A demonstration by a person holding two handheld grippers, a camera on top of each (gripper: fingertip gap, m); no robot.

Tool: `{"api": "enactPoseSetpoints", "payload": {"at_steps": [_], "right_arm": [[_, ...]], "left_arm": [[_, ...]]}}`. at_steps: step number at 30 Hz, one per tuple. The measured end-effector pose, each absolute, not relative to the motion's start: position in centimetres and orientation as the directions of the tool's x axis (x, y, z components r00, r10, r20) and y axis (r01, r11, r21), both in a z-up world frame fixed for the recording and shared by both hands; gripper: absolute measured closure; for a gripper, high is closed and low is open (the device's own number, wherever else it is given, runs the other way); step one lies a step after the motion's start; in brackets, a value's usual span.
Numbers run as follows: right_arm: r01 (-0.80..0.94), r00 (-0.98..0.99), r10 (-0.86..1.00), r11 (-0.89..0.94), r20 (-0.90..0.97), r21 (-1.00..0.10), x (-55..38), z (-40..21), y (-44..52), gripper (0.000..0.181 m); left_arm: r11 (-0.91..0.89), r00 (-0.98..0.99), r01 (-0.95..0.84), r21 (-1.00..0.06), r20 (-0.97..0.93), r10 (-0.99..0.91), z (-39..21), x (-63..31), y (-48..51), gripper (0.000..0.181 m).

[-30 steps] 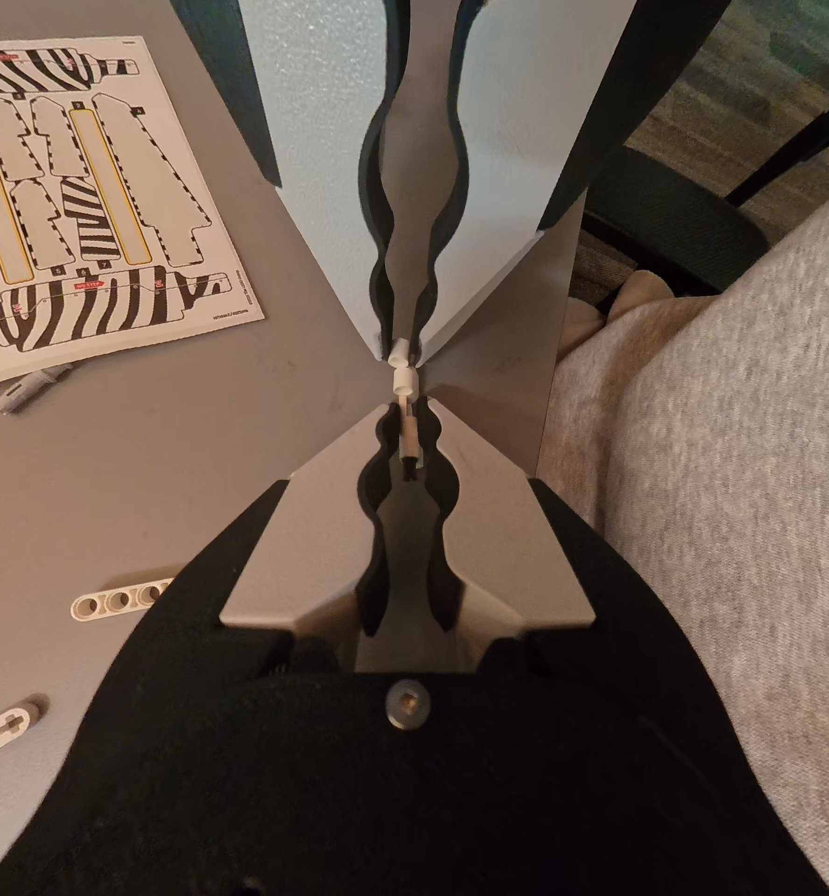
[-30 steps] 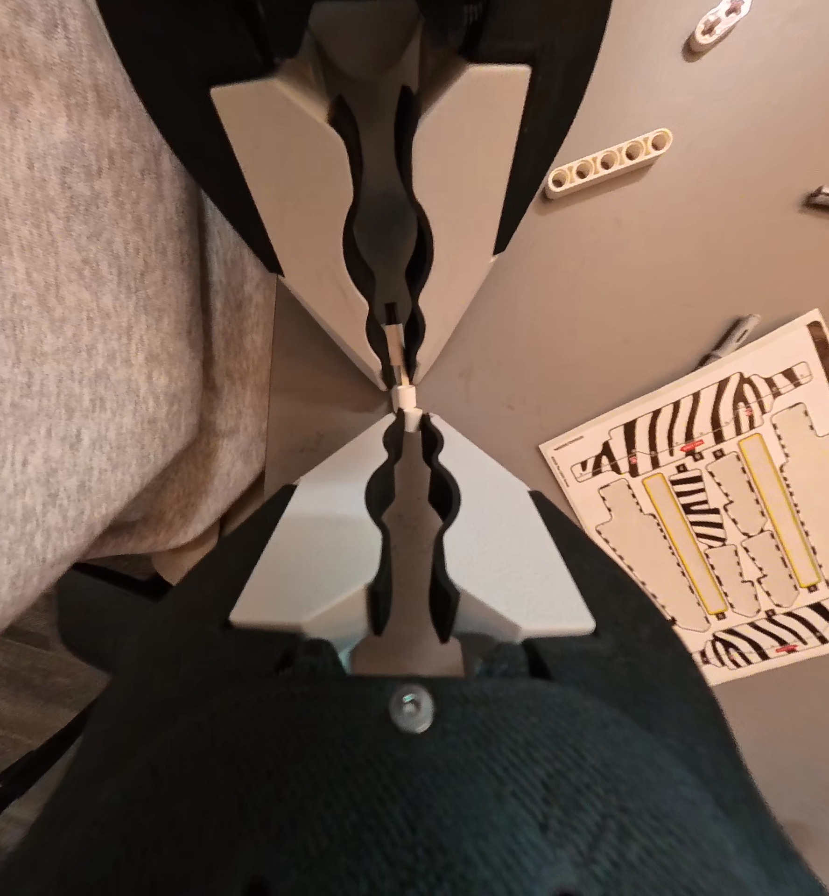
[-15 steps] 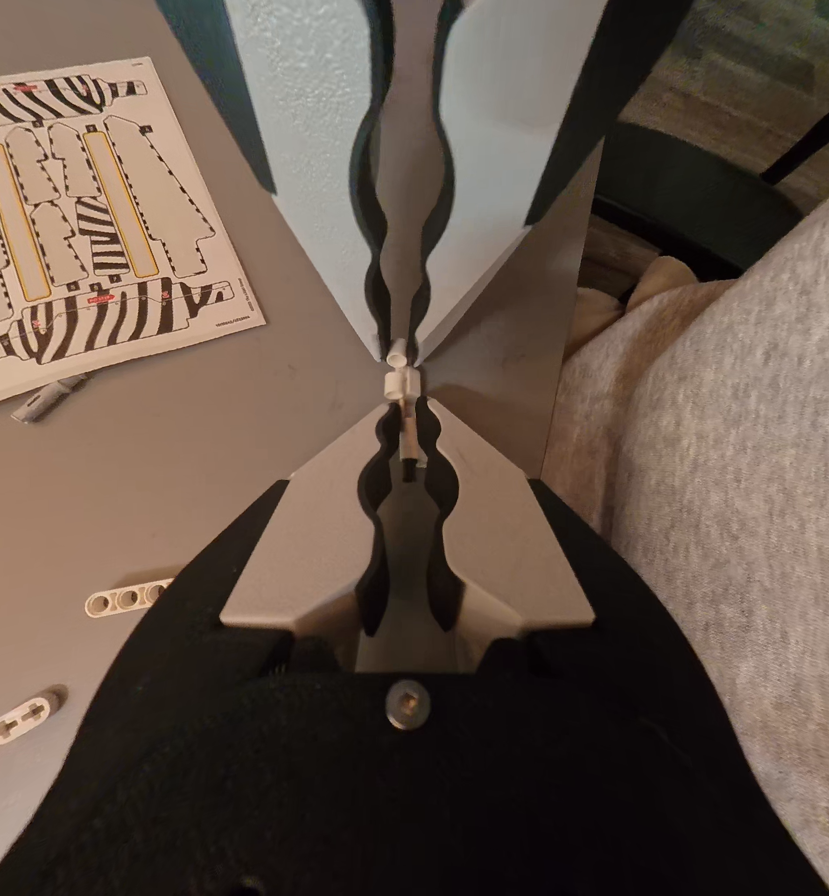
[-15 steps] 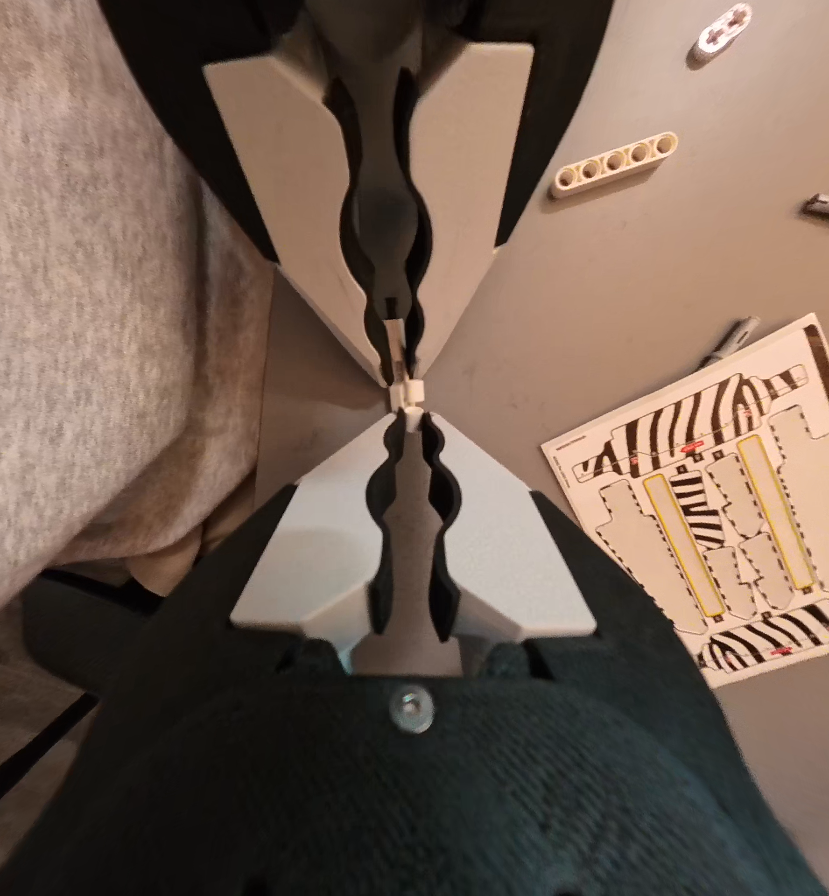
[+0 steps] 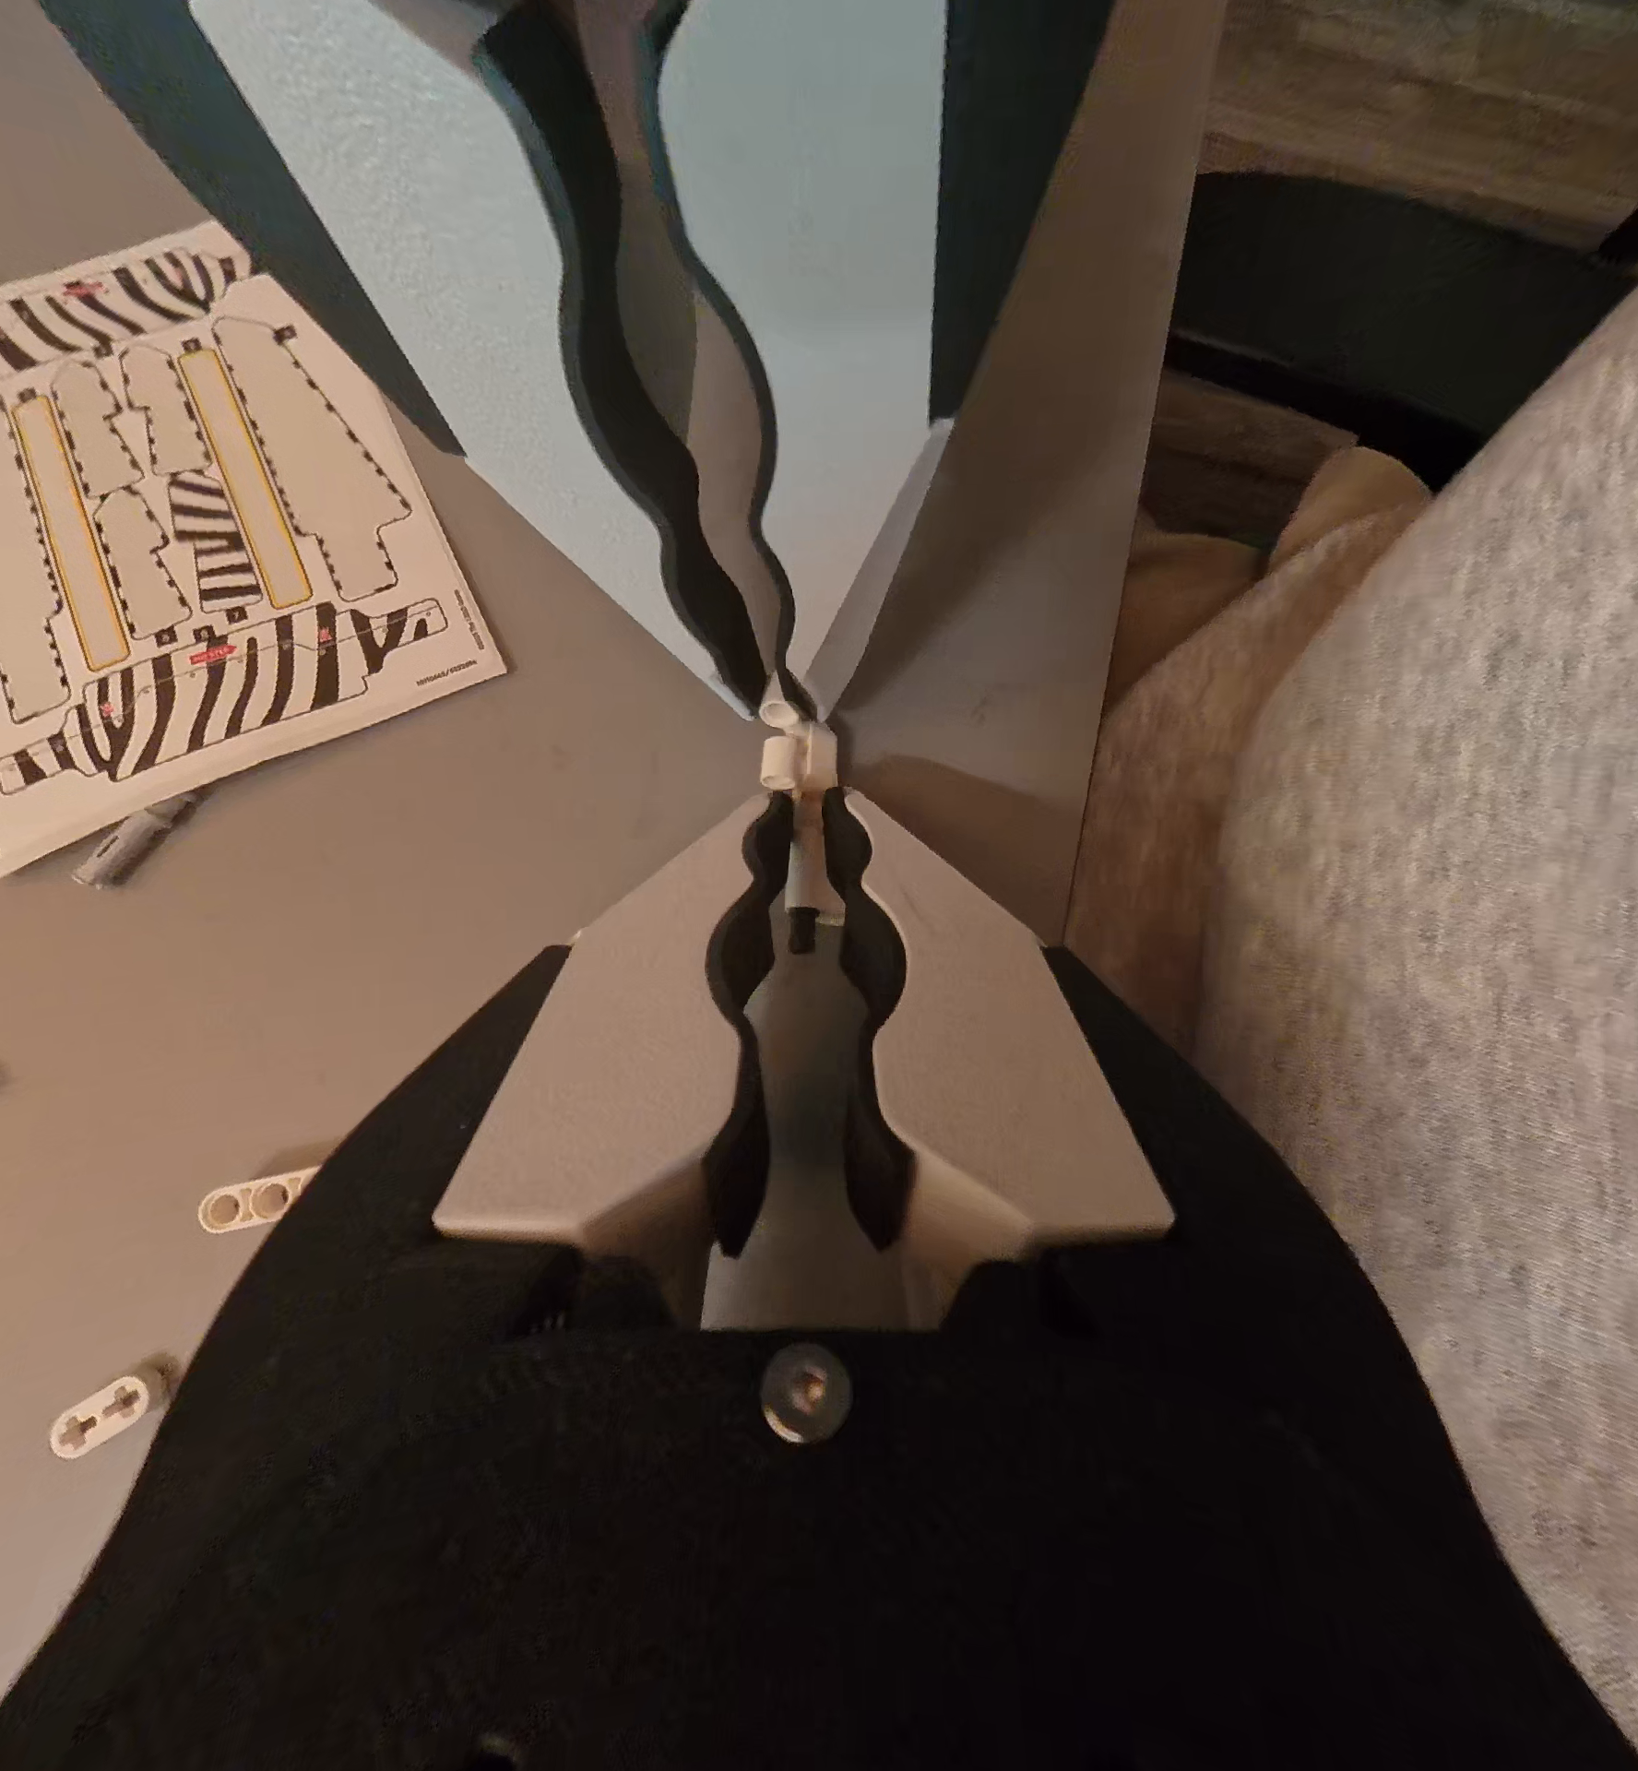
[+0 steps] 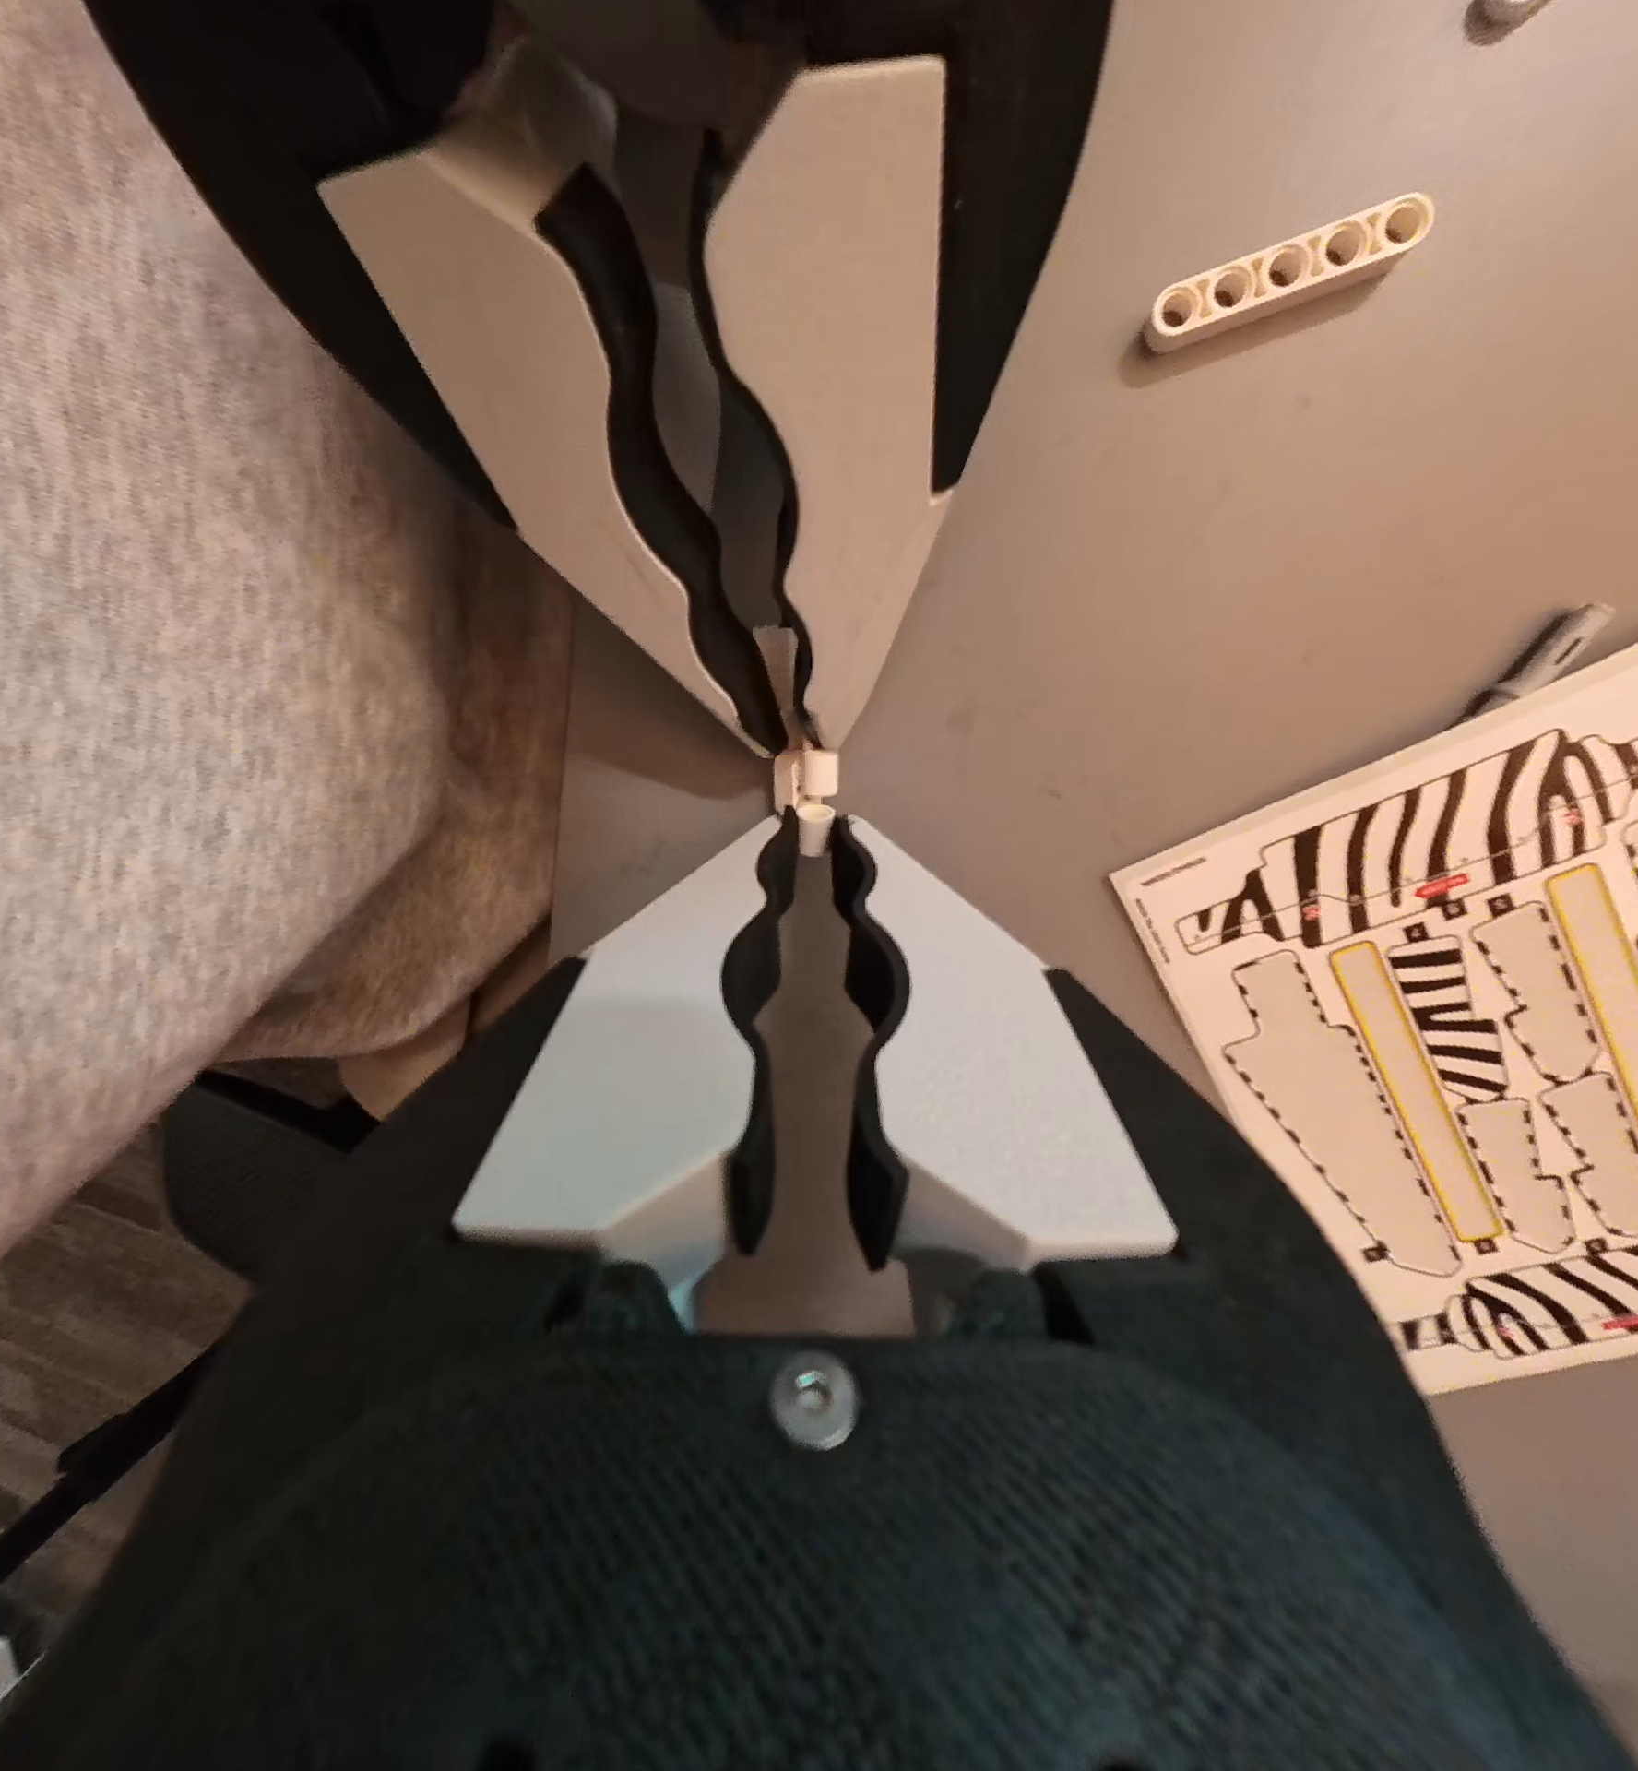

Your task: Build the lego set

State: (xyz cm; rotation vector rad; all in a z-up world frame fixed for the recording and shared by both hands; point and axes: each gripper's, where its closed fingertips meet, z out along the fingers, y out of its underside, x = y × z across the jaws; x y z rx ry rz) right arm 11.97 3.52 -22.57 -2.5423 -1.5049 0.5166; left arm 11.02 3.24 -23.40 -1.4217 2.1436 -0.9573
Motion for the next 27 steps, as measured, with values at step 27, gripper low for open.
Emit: {"api": "enactPoseSetpoints", "payload": {"at_steps": [27], "right_arm": [[0.808,0.516,0.856,-0.489,-0.004,-0.328,11.8,-22.4,3.1,0.176]], "left_arm": [[0.139,-0.372,-0.665,-0.734,0.165,-0.913,-23.0,11.4,3.5,0.177]]}}
